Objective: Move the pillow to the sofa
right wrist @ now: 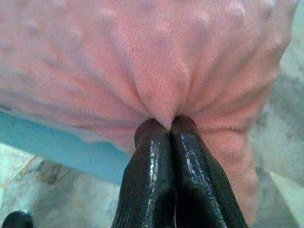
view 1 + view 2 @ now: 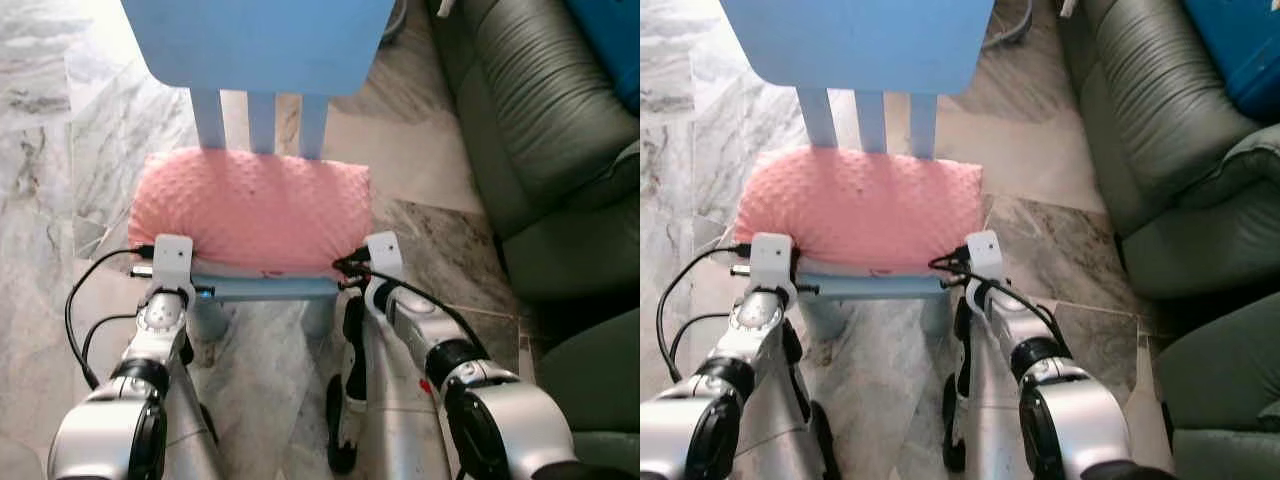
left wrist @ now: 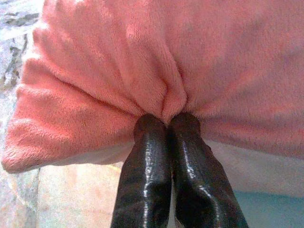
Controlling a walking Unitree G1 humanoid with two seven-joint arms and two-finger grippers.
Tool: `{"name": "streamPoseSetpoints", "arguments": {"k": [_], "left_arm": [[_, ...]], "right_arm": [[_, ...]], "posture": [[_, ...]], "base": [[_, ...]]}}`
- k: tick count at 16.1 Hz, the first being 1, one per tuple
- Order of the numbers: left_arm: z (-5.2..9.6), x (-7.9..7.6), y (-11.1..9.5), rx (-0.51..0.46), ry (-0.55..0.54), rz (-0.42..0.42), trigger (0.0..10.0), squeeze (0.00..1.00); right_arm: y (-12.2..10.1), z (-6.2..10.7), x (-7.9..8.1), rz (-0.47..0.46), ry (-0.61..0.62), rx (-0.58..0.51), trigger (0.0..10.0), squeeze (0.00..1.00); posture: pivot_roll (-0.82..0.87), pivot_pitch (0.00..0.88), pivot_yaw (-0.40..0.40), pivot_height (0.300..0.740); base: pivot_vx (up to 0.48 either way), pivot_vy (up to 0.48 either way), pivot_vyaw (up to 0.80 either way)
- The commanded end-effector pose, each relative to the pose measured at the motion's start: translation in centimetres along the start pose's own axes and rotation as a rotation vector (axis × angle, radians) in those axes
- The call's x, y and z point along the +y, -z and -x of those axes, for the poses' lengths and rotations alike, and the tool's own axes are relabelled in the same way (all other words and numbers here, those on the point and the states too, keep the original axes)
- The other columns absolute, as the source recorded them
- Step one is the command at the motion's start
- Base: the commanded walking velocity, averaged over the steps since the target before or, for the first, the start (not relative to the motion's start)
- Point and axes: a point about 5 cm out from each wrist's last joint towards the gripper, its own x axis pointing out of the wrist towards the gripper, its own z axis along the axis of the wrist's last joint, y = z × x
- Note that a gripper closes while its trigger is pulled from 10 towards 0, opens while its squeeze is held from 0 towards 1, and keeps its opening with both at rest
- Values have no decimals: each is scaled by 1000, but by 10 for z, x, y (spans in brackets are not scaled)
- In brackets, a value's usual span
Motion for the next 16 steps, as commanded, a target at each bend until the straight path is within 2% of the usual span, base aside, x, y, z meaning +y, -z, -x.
{"name": "streamPoseSetpoints", "arguments": {"k": [1,5,8,10,12,14,16], "left_arm": [[-2,4,-2,16,-19,15,0,0],[-8,17,-21,-61,-13,22,0,0],[-4,21,-27,-146,0,43,0,0],[5,25,-21,-188,-9,104,0,0],[20,24,-9,-207,34,129,0,0],[36,17,-5,-235,87,138,0,0],[46,11,-7,-261,140,127,0,0]], "right_arm": [[-3,3,-10,6,26,-10,0,0],[-17,7,-22,93,22,-97,0,0],[-20,17,-37,100,64,-179,0,0],[-9,30,-45,92,114,-237,0,0],[16,45,-49,32,212,-259,0,0],[24,59,-46,13,290,-326,0,0],[21,70,-42,0,321,-382,0,0]], "posture": [[10,84,-134,468],[9,0,-104,468],[16,0,-86,468],[27,0,-82,468],[47,0,-76,468],[59,0,-65,468],[63,0,-66,468]], "base": [[0,0,0],[0,0,0],[0,0,0],[0,0,0],[0,0,0],[0,0,0],[0,0,0]]}}
